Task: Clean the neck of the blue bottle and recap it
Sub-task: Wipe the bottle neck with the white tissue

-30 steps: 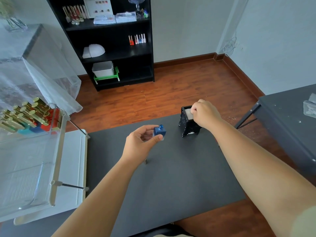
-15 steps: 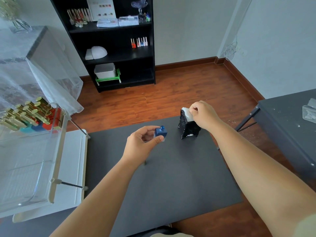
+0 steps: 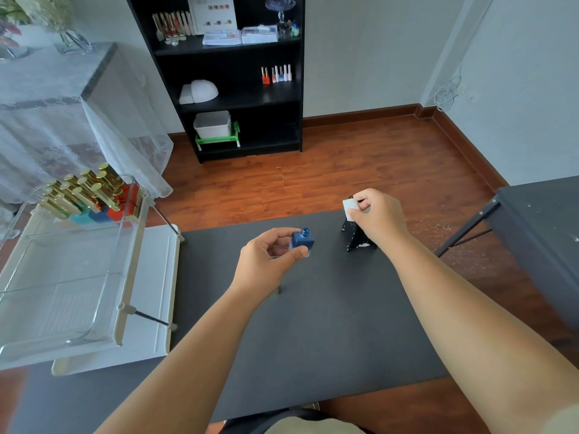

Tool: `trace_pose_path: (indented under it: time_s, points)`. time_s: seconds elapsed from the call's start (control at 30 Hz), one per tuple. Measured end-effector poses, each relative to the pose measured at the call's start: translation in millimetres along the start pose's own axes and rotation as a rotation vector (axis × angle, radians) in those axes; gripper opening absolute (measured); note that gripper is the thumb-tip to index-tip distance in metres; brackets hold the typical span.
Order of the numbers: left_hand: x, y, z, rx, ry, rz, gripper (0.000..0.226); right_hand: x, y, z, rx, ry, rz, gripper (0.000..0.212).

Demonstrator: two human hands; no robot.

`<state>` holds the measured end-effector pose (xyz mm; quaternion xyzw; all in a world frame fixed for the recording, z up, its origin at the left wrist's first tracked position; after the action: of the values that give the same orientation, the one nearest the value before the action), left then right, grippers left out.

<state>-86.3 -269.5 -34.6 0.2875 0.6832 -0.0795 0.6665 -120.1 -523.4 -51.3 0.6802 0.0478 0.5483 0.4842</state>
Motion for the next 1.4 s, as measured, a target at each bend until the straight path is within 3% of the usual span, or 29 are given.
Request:
trace_pose_path:
  time_s: [0.3,0.43,0.6,0.77,1.0,1.2,1.4]
  points:
    - [-3.8,6.4,-6.2,-0.011,0.024,0.01,0.027,13.5,2.1,-7.3,-0.086,-0.066,0.078,0.031]
    - [-4.4,8.5,-8.7,-0.02,0.021,-0.002,0.027,33.8,13.5,-23.9,-0.132,-0.037,0.293,0.025]
    - [-3.6,13.2,-11.8,-0.044,0.024,0.005,0.026,51.4,7.2,-58.7,0.031,-0.122,0.661,0.018]
    - [-3.9,16.8,-15.5,-0.062,0.018,-0.03,0.025,62.4,-3.6,-77.3,0.21,-0.163,0.835,0.026]
    - [-1.7,19.9,-26.4,-0.041,-0.012,-0.082,0.027,79.1,-0.6,-80.8,0.169,-0.053,0.606,0.028]
    - [3.7,21.2,-34.7,-0.034,0.012,-0.089,0.026,96.6,-10.6,-91.7,0.172,0.058,0.413,0.015]
    - [9.7,27.8,-37.2,-0.048,0.022,-0.088,0.028,106.9,-11.9,-103.0,0.215,0.093,0.41,0.014]
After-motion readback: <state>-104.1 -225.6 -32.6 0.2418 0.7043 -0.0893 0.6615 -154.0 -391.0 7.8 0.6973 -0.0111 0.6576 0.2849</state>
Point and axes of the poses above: each hand's wrist, its own z-axis towards the middle knuckle, its own y-axis out of the back of the hand, x = y × z, the point moved 1 cm from there along z, towards the middle knuckle, and after that the axes turned 2 degrees about z, right-handed, at the moved point
